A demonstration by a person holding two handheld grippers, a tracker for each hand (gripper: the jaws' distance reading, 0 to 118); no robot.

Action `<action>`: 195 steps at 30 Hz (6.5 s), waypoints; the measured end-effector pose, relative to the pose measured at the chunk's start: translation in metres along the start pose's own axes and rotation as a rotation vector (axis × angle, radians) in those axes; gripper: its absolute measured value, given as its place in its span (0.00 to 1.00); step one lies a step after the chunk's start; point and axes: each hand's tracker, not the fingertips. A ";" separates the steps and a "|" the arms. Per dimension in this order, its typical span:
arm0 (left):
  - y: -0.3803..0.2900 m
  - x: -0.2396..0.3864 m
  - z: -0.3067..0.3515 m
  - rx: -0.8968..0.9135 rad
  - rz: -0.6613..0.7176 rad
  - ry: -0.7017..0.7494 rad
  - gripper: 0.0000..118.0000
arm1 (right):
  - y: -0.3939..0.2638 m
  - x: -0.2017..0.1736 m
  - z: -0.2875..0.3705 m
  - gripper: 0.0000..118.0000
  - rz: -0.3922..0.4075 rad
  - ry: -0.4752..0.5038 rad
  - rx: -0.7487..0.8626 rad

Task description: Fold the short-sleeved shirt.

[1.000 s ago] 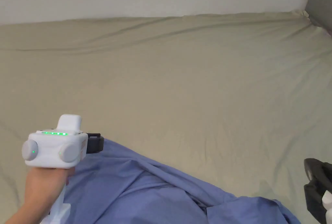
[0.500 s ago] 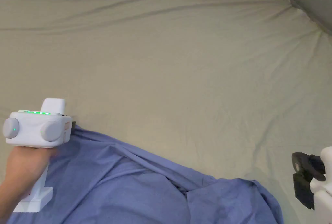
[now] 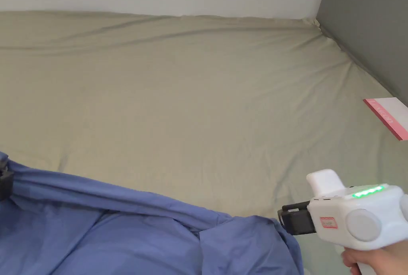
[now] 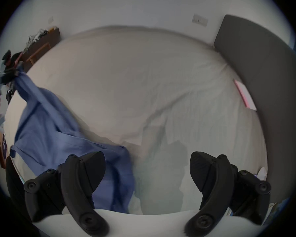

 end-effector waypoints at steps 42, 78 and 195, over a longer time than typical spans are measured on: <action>0.054 -0.055 0.195 0.354 0.067 0.165 0.01 | 0.023 -0.033 0.248 0.03 0.170 -0.021 0.642; 0.252 -0.118 0.304 0.670 0.066 0.235 0.01 | 0.159 0.014 0.437 0.03 0.060 -0.212 1.086; 0.062 0.073 0.212 0.501 0.085 0.054 0.00 | 0.030 -0.167 0.254 0.01 0.111 -0.071 0.849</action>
